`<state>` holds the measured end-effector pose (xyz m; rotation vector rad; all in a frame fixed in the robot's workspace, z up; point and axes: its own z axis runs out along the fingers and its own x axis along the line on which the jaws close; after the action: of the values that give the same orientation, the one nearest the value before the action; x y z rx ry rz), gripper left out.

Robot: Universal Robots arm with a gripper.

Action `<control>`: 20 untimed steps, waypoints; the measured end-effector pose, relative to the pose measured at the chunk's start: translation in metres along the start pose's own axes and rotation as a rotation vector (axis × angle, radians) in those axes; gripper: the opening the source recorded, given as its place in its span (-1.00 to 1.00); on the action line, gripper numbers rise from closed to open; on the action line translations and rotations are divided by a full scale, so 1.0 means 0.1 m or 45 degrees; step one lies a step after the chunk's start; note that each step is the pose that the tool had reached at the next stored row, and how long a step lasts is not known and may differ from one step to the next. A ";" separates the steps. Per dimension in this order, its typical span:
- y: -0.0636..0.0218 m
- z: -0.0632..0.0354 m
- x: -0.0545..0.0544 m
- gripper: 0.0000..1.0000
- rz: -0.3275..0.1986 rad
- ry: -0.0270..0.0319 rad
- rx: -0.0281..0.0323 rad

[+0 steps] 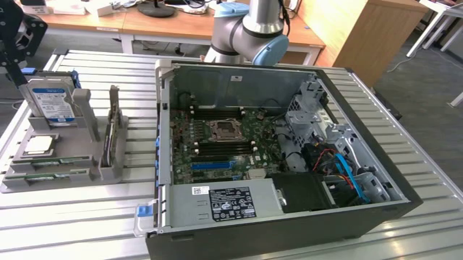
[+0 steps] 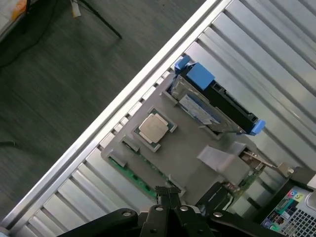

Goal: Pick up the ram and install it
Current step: 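Pick up the ram and move it above insertion slot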

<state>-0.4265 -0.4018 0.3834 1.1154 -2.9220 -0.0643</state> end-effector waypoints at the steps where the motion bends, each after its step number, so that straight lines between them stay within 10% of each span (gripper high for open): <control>1: 0.000 0.000 0.00 -0.79 -0.023 0.0010 0.0000; 20: 0.000 0.001 0.00 -0.79 -0.448 0.0194 -0.0009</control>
<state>-0.4265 -0.4017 0.3833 1.6069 -2.6752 -0.0594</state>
